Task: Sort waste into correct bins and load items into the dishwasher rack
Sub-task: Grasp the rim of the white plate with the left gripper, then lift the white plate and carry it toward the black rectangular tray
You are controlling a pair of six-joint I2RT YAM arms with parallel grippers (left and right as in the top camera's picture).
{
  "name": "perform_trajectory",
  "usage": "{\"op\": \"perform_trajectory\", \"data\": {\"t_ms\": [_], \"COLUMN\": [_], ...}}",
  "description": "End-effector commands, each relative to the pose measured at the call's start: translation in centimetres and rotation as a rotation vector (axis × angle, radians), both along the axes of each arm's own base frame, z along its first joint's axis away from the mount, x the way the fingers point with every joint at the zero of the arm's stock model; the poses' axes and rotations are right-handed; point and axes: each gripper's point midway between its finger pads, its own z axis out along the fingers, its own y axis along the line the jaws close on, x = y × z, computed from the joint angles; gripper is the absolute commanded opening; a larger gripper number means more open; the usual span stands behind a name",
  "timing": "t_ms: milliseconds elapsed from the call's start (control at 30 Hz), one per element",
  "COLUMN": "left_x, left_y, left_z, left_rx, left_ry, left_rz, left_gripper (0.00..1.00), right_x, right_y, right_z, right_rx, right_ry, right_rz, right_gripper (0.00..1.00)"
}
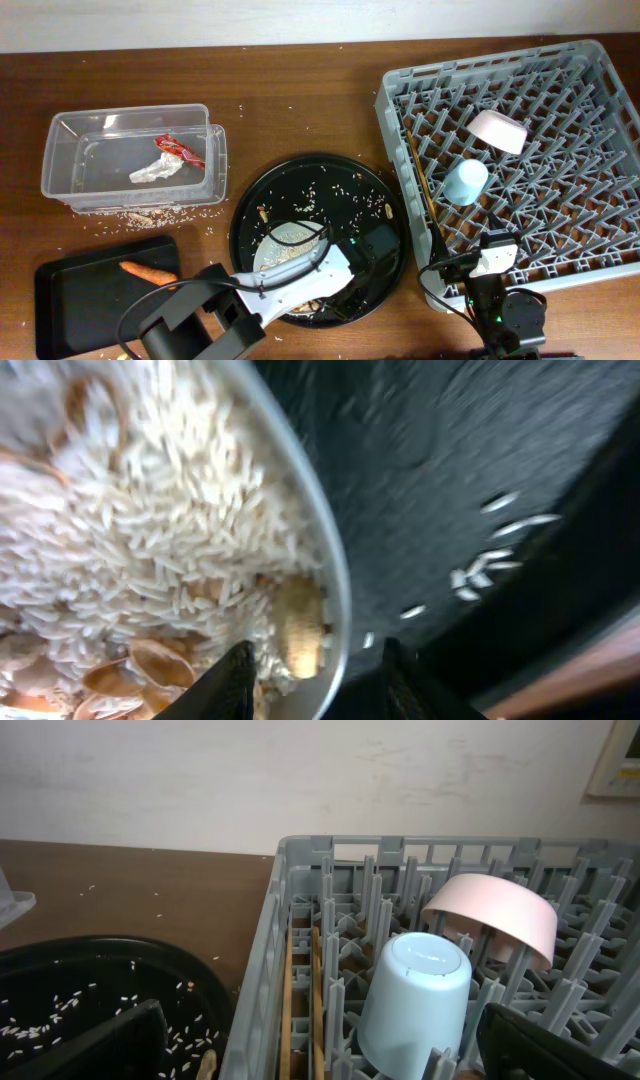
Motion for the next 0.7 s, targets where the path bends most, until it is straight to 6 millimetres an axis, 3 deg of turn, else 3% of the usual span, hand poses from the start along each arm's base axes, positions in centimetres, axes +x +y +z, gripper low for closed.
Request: {"op": "perform_trajectory", "data": {"t_ms": [0,100,233,300,433,667], "left_x": [-0.2,0.3,2.4,4.5,6.7,6.6], "left_y": [0.9,1.1,2.4,3.4,3.9,2.6], "left_z": [-0.7,-0.7,-0.5,-0.1,0.3,1.0], "left_rx": [0.036,0.046,0.123,0.177,0.159,0.054], "left_ry": [-0.003,-0.027,-0.150,-0.246,-0.261,-0.145], "left_rz": [0.008,0.004,-0.020,-0.016,0.023,0.032], "left_gripper": [0.39,0.30,0.31,0.32,0.31,0.26], "right_x": [0.0,0.0,0.0,0.0,0.0,0.0], "right_y": [-0.1,-0.1,-0.1,-0.1,-0.1,-0.1], "right_z": [-0.2,-0.2,-0.2,-0.2,-0.2,-0.2], "right_rx": [0.004,0.004,0.004,0.004,0.004,0.004], "right_ry": [-0.001,-0.001,-0.001,-0.001,-0.001,-0.001], "right_rz": [-0.002,-0.002,-0.002,-0.002,-0.002,-0.002], "right_gripper": [0.98,0.98,0.98,0.98,0.98,0.98]}}
